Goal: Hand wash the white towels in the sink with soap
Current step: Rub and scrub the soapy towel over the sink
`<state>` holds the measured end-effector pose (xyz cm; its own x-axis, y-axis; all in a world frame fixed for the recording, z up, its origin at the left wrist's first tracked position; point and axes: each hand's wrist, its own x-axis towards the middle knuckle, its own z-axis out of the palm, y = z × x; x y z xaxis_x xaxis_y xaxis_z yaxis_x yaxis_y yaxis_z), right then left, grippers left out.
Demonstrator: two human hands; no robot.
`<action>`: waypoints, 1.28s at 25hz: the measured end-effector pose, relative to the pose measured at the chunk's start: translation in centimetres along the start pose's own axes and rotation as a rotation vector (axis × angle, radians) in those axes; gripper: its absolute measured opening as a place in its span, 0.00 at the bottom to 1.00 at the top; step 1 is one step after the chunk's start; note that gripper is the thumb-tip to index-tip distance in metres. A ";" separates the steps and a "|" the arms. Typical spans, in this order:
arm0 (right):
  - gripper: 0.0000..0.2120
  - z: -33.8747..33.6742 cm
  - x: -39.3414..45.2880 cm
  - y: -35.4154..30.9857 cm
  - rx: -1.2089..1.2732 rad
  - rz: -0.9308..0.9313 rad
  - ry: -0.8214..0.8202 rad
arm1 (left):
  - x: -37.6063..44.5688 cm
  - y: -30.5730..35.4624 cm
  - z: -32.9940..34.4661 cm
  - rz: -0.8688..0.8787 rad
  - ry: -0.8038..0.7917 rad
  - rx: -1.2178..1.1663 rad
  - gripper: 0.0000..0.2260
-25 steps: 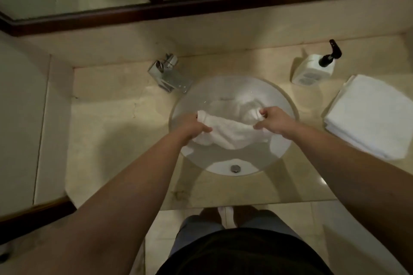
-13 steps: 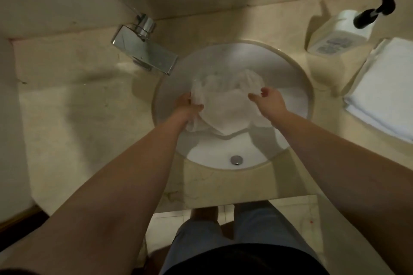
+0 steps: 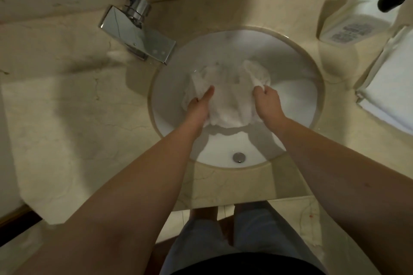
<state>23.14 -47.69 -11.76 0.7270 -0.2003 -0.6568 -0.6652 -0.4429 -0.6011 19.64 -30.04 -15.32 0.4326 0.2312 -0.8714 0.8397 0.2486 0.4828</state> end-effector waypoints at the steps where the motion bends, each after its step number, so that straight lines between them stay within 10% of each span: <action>1: 0.09 0.0 -0.2 0.2 0.093 0.093 -0.018 | -0.2 -0.3 0.3 -0.091 -0.028 -0.063 0.29; 5: 0.25 -1.7 -2.2 0.6 0.245 0.412 -0.192 | -2.1 -1.1 0.5 -0.117 -0.050 -0.011 0.20; 14: 0.25 -7.3 -11.8 -6.1 0.237 -0.077 0.096 | -16.5 6.2 -1.0 0.544 0.323 0.202 0.16; 22: 0.17 -12.5 -19.9 -14.3 0.457 -0.310 0.125 | -26.1 11.0 -0.8 0.975 0.108 0.060 0.13; 32: 0.16 -9.1 -23.4 -19.8 0.630 -0.492 0.071 | -29.6 17.7 3.9 0.475 0.276 -0.464 0.21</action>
<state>20.79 -42.20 19.65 0.9568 -0.1750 -0.2323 -0.2218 0.0772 -0.9720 23.01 -36.18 18.64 0.5666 0.6278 -0.5338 0.3283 0.4221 0.8450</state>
